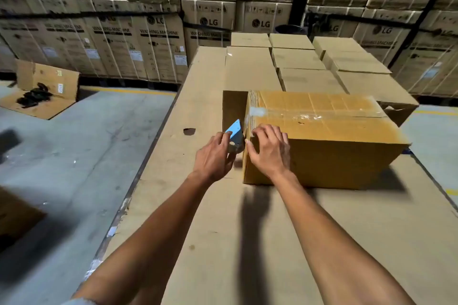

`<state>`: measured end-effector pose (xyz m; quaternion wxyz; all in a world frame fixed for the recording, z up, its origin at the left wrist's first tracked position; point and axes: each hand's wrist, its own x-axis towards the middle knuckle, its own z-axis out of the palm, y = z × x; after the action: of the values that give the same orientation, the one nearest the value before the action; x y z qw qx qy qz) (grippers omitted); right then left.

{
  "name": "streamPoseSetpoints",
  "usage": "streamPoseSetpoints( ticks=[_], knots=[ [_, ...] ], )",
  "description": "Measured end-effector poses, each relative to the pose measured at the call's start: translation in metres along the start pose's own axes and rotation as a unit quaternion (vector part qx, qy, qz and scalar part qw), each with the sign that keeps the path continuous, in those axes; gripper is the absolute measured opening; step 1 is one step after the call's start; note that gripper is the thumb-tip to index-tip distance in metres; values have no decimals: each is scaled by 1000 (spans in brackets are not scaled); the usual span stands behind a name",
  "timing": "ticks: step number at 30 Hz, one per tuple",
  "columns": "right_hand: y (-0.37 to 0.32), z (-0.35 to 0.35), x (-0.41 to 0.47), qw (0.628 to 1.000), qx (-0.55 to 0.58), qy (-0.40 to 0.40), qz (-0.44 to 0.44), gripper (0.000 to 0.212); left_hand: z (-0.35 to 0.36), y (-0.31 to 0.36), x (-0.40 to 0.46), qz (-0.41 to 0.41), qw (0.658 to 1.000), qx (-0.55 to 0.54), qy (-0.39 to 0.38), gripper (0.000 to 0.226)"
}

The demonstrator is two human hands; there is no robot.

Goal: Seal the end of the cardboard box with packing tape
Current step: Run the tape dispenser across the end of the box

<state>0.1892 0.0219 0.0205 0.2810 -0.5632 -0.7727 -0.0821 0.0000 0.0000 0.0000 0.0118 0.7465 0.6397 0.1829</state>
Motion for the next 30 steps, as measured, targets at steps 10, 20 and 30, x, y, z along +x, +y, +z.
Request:
streamPoseSetpoints(
  ticks=[10,20,30],
  knots=[
    [-1,25,59,983,-105,-133,64,80,13,-30,68,36,998,-28,-51,79],
    [9,13,48,982,-92,-151,62,74,48,-56,94,87,985,-127,-83,78],
    [1,1,75,971,-56,-127,197,57,70,-60,87,154,960,-213,-97,63]
  ],
)
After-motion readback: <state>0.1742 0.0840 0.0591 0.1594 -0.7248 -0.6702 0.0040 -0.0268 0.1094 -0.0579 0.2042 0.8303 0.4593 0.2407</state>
